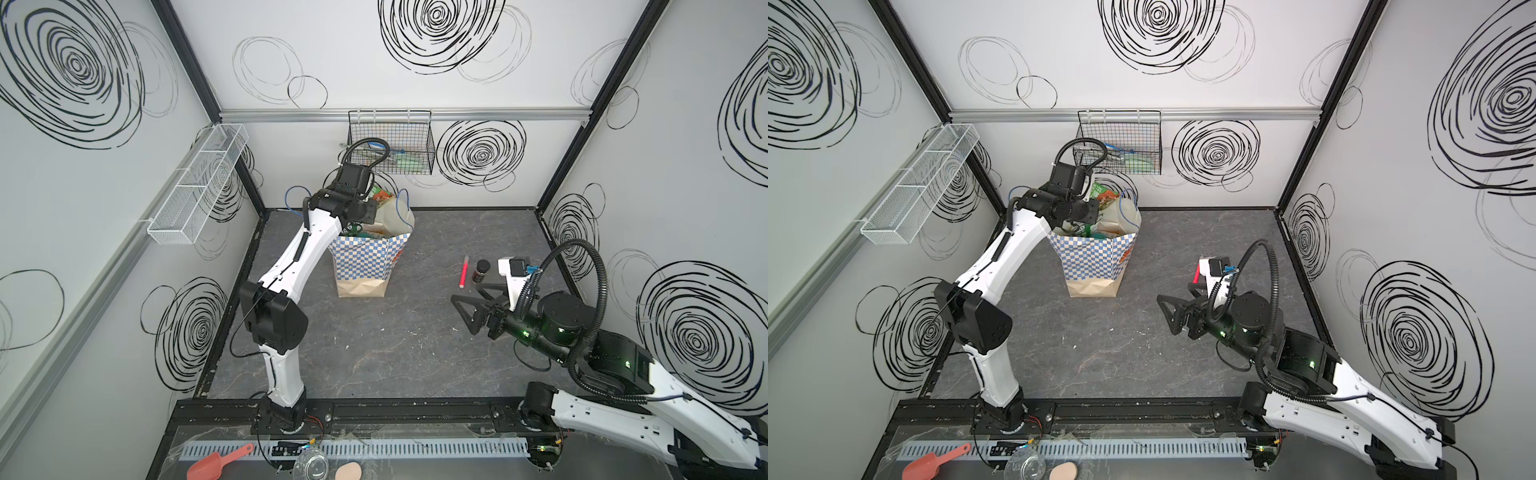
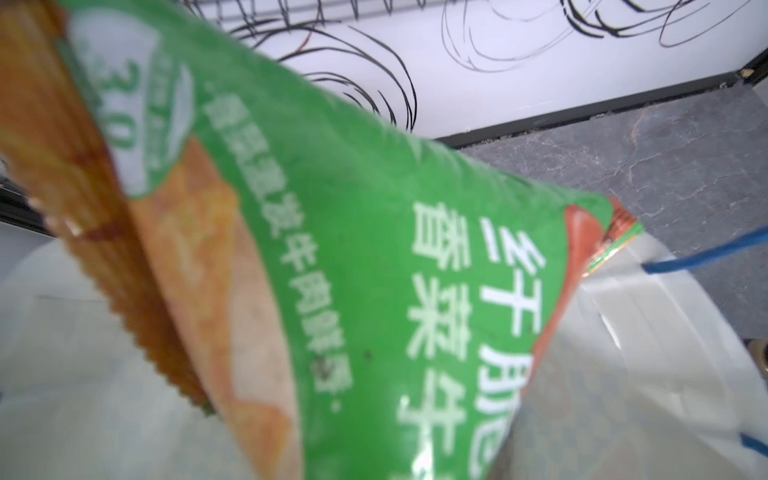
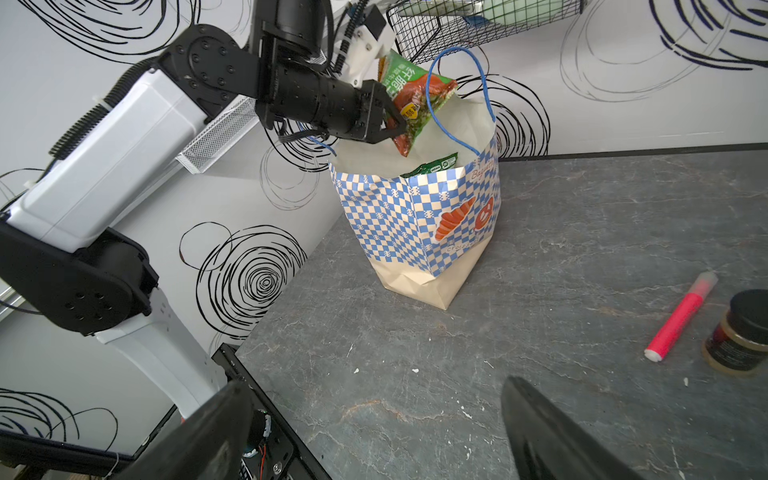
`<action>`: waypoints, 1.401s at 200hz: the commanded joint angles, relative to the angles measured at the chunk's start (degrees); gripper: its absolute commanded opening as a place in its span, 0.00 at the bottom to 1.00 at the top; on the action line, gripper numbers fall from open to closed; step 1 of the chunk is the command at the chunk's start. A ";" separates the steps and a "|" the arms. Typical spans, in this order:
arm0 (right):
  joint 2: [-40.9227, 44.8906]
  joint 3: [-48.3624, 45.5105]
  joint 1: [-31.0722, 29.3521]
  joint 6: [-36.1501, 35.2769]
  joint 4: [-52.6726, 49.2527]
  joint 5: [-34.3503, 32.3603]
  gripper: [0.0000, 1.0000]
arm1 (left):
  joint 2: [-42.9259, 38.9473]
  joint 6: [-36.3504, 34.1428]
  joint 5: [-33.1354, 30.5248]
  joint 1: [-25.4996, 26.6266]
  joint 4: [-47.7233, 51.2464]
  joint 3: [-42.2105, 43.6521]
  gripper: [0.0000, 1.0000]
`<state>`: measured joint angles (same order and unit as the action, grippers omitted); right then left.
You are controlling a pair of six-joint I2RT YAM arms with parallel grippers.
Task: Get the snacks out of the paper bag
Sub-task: 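Lift the green chip packet up out of the bag with the left gripper, then lower the green packet beside the bag and open the left gripper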
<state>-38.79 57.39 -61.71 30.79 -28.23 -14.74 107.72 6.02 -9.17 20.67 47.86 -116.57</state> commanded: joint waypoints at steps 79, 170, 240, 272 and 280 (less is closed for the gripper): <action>0.38 0.23 2.12 0.33 0.98 2.41 0.97 | -11.52 1.37 2.46 1.85 0.21 -2.52 0.00; 4.42 -3.06 2.34 1.73 1.78 1.49 0.97 | -42.97 14.70 2.43 20.41 -17.70 35.76 0.00; 9.07 -9.45 2.34 5.09 -2.84 4.19 0.97 | -49.54 28.40 1.96 30.01 -31.05 66.95 0.00; 7.20 -12.09 2.39 8.22 -7.81 9.62 0.97 | -46.31 29.75 1.99 30.66 -38.03 73.59 0.00; 6.96 -13.12 2.38 8.94 -8.05 11.08 0.97 | -44.74 29.73 1.79 30.71 -39.21 74.46 0.00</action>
<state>-30.79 46.57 -59.61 36.10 -31.64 -8.64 60.25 32.86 -6.59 51.05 19.27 -44.34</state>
